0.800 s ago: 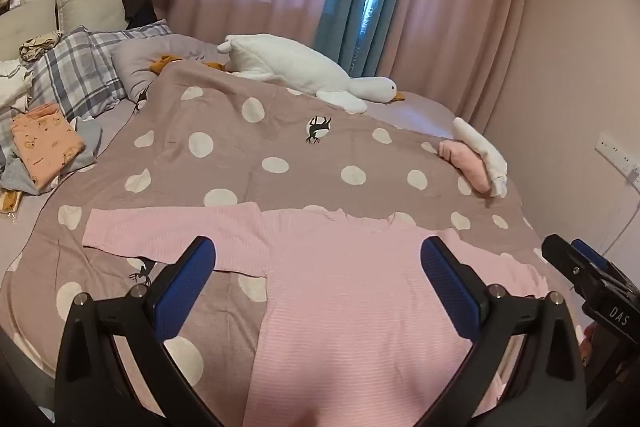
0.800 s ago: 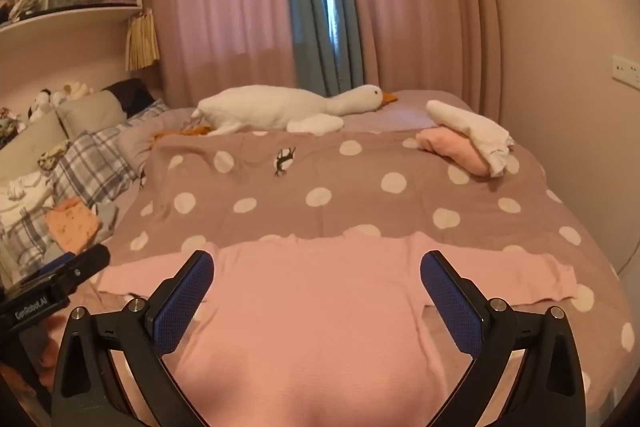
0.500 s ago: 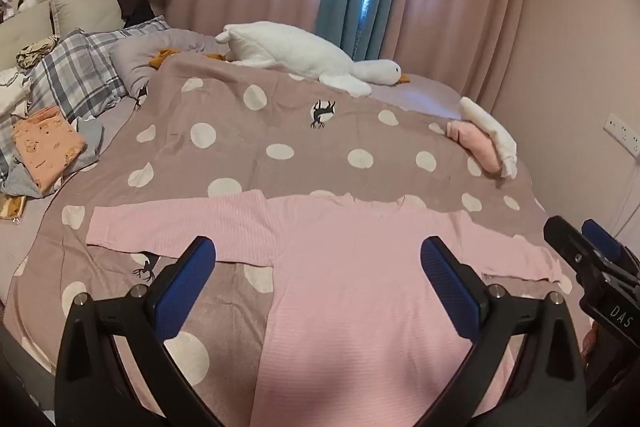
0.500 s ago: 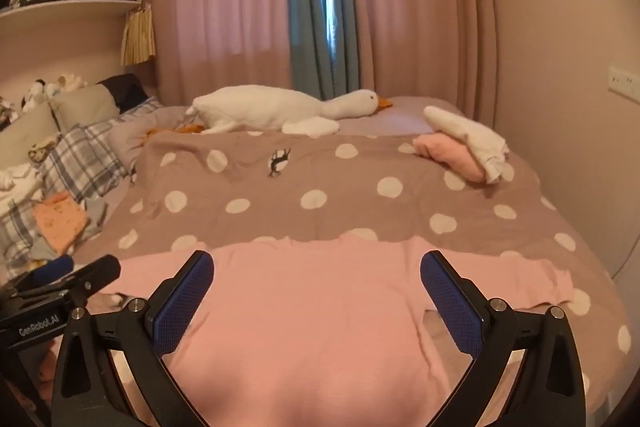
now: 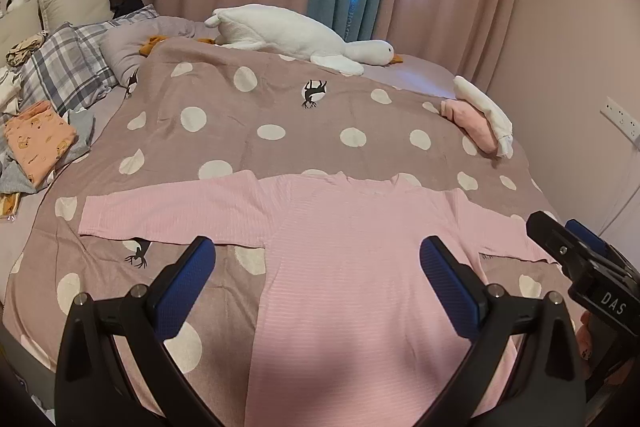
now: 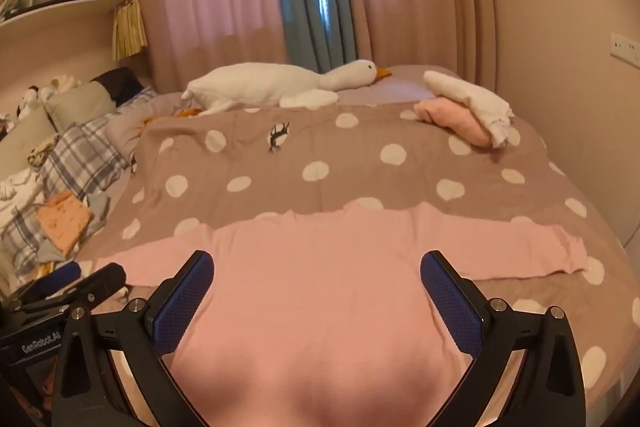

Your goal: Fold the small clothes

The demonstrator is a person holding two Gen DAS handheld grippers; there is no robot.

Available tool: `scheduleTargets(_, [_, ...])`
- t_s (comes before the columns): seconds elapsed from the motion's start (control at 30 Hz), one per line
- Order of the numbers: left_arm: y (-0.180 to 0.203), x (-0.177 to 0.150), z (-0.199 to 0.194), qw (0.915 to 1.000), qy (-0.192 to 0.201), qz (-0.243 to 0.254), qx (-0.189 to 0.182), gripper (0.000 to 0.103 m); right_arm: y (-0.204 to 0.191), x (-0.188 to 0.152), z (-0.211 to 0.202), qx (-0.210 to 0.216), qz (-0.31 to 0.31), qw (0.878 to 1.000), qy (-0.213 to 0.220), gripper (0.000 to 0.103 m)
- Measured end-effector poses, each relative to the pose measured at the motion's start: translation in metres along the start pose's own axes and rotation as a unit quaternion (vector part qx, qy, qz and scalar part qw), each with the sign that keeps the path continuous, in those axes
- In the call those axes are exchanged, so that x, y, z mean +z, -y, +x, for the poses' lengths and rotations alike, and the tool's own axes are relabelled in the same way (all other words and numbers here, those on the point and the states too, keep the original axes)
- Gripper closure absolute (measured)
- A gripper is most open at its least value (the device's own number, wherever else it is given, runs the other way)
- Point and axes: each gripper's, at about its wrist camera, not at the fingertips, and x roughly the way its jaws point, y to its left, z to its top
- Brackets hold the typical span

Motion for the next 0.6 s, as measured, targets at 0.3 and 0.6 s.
scheduleTargets(0.3, [0.0003, -0.0024, 0.0001, 0.9998, -0.01, -0.006, -0.016, 0.001, 0.0033, -0.0022, 0.001, 0.007, 0.007, 1.0, -0.016, 0.001])
scheduleTargets(0.6, [0.0001, -0.0056, 0.0001, 0.9997, -0.013, -0.011, -0.015, 0.001, 0.0009, -0.0065, 0.0015, 0.006, 0.005, 1.0, -0.018, 0.001])
